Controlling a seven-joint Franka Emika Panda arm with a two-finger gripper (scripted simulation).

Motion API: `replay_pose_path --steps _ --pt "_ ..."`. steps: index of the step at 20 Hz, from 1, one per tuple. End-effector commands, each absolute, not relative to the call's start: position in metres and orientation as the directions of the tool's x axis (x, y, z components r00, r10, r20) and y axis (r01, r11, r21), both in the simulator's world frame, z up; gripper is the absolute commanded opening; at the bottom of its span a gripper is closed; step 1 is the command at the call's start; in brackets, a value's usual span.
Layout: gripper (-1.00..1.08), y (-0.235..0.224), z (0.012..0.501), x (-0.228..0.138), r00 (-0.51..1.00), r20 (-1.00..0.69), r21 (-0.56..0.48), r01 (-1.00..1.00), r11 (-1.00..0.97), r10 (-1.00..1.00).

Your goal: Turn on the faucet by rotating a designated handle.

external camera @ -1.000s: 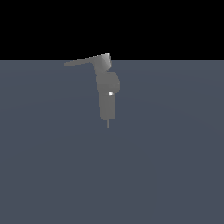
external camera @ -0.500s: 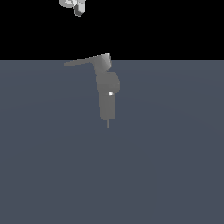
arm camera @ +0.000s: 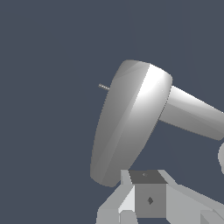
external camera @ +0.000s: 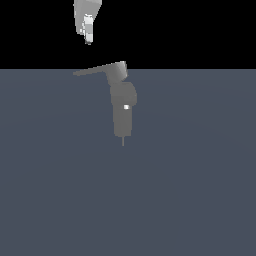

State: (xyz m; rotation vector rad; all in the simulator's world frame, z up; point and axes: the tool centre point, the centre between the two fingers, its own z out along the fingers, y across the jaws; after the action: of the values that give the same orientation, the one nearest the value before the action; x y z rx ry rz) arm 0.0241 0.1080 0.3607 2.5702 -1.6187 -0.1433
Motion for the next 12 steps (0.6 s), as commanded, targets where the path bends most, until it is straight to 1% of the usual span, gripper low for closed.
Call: replay_pose_path --steps 1,12 --pt "-1.00 0.114 0.347 0.034 0.378 -0.024 0.144 -0.915 -0.377 -0.925" --pt "-1.00 0.138 0.290 0.068 0.166 -0.010 0.180 -0.970 -0.165 -0.986"
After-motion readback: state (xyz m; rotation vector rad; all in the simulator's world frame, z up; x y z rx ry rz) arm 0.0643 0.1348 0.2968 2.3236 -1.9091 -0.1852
